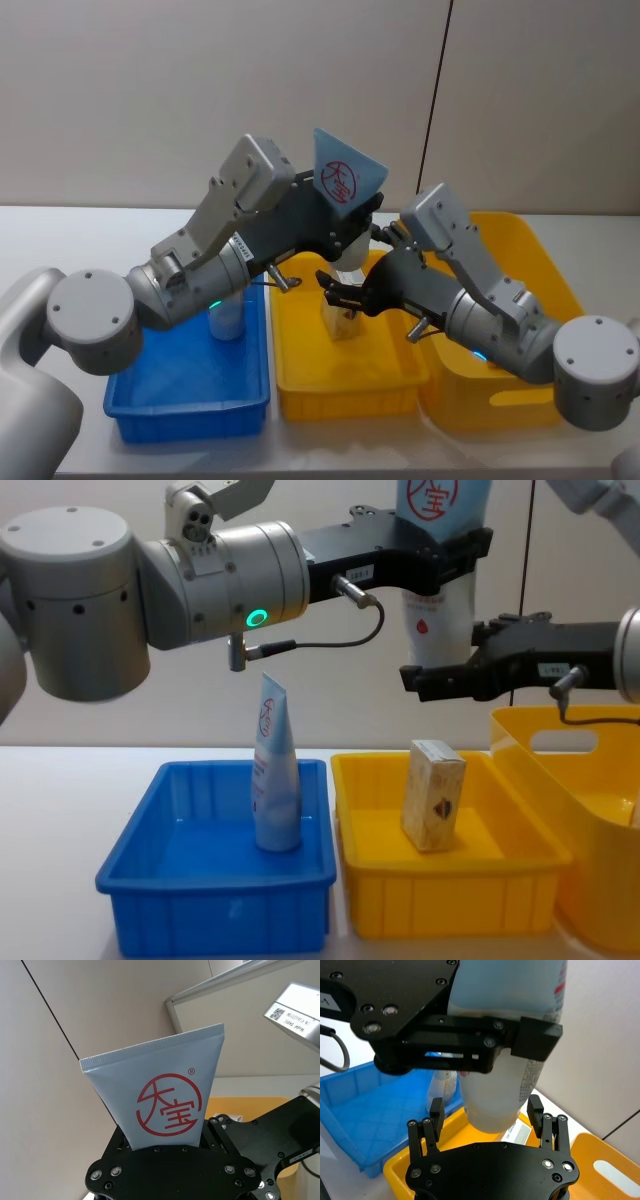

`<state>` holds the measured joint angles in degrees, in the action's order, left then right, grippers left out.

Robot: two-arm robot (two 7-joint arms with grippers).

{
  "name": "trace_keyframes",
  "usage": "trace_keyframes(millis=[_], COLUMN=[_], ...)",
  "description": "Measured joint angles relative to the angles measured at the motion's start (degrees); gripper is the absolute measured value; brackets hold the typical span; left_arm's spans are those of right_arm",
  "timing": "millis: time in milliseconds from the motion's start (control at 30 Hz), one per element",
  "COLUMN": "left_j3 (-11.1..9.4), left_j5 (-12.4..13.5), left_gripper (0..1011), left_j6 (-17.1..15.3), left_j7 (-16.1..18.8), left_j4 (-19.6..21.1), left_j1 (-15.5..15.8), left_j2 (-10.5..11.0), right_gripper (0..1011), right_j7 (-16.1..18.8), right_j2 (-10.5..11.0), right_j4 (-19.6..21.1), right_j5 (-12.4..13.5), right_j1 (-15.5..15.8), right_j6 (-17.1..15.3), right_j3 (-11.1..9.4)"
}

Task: Bimanual collaborative sorting of washing and personal care products

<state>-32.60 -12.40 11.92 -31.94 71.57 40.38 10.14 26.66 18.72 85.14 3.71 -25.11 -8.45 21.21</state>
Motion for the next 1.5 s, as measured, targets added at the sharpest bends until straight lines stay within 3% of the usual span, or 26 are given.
trace_keyframes(millis=[633,800,1100,1500], left_j3=[-0.3,-0.3,-0.4,-0.4], left_j5=[-0.1,-0.1,-0.1,-0.1], left_gripper=[363,363,364,363], left_j6=[-0.5,-0.6,-0.7,-0.8], left_j7=[0.0,0.0,0.0,0.0], left_j4=[0.4,0.5,0.6,0.6], left_j1=[-0.1,-0.2,-0.2,-0.2], left_j2=[0.2,0.2,0.2,0.2], right_gripper=[1000,914,659,646], right_j7=[-1.0,-1.1,-1.2,-1.3], right_j2=[-1.0,-1.1,-1.2,-1.2], right_j4=[-2.4,-2.6,-2.9,-3.1], right_j5=[-0.5,-0.6,-0.7,-0.8], right_j1=[-2.5,-2.7,-3.1,-3.2], right_j6=[1.8,2.0,2.2,2.3], right_j3=[2.0,2.2,2.5,2.7])
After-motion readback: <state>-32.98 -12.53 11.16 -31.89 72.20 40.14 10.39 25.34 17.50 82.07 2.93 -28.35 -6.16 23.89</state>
